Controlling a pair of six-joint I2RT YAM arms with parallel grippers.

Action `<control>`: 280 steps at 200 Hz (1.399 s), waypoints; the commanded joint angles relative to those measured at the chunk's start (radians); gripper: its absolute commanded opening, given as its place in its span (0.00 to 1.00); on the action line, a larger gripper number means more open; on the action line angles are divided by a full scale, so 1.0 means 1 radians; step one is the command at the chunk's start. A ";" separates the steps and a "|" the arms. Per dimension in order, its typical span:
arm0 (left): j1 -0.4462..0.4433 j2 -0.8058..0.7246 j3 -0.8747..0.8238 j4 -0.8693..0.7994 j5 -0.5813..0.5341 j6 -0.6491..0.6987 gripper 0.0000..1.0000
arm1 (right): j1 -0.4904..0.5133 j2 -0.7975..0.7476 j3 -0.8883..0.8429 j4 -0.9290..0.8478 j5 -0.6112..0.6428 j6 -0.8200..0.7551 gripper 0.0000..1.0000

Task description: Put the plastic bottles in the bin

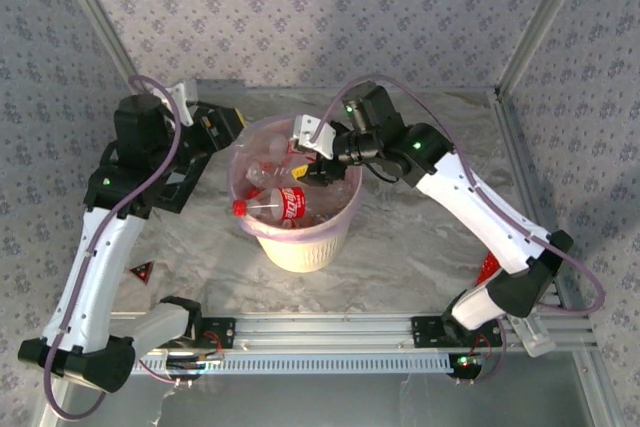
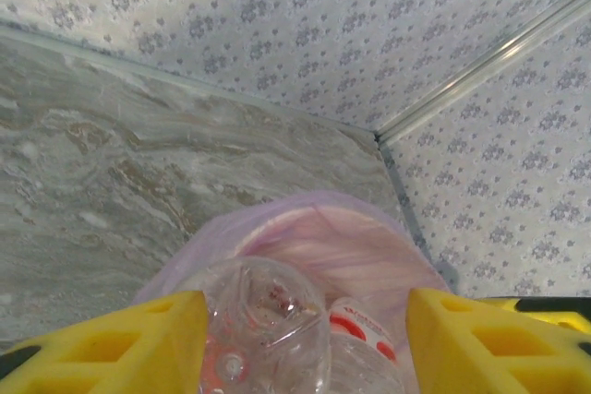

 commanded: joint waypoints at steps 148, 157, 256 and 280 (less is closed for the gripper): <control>0.243 -0.106 -0.542 0.267 -0.739 0.294 1.00 | -0.649 -0.321 -0.737 0.310 0.504 0.599 1.00; 0.258 -0.104 -0.603 0.321 -0.738 0.292 1.00 | -0.657 -0.321 -0.782 0.350 0.518 0.620 1.00; 0.269 0.097 -0.937 0.894 -0.622 0.347 1.00 | -0.676 -0.121 -1.069 0.756 0.726 0.738 1.00; 0.270 0.193 -0.948 1.003 -0.609 0.377 1.00 | -0.678 -0.061 -1.098 0.877 0.743 0.729 1.00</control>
